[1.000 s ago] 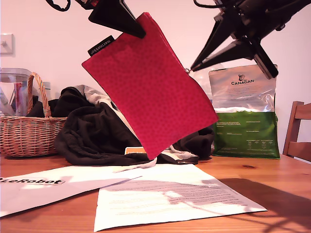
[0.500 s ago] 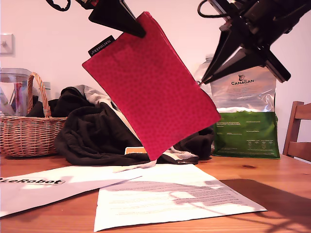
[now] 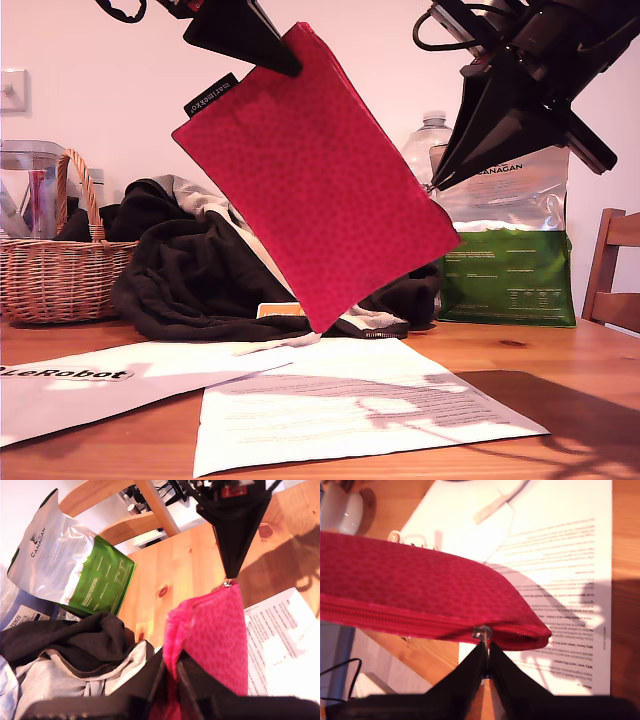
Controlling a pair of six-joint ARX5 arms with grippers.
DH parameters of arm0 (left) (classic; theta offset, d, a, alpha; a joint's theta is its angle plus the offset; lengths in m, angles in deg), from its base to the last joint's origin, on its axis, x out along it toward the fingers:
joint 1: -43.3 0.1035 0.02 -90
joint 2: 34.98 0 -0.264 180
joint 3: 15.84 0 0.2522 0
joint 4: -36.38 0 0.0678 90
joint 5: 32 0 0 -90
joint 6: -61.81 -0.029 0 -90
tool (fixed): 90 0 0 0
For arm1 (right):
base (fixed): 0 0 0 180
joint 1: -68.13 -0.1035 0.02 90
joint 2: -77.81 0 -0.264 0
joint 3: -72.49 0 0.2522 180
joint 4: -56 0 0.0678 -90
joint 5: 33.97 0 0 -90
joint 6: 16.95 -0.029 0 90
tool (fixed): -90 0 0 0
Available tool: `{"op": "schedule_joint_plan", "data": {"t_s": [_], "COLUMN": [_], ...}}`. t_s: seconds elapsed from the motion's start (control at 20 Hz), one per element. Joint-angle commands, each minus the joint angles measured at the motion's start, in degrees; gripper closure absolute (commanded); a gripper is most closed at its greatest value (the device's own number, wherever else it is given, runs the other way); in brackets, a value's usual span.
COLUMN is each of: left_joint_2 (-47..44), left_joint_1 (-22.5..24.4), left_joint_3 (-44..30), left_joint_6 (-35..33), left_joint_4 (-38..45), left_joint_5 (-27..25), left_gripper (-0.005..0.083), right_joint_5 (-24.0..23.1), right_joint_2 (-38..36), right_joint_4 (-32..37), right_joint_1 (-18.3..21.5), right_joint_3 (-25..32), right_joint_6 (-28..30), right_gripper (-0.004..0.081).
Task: Close the zipper in the zip bag in front of you
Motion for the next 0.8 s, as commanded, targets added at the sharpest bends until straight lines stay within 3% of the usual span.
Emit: {"op": "schedule_joint_plan", "data": {"t_s": [0.0,0.6,0.75], "left_joint_2": [0.02,0.02,0.02], "left_joint_1": [0.66,0.66,0.66], "left_joint_3": [0.35,0.35,0.35], "left_joint_6": [0.42,0.42,0.44], "left_joint_4": [1.77,1.79,1.79], "left_joint_5": [0.02,0.00,0.07], "left_gripper": [0.0795,0.0795,0.0795], "right_joint_5": [-1.40,-10.08,-9.09], "right_joint_2": [0.66,0.66,0.66], "right_joint_4": [-1.81,-7.65,-6.51], "right_joint_1": [0.31,0.28,0.22], "right_joint_3": [0.87,0.87,0.87], "right_joint_6": [0.59,6.93,6.78], "right_gripper": [0.0783,0.0783,0.0781]}}
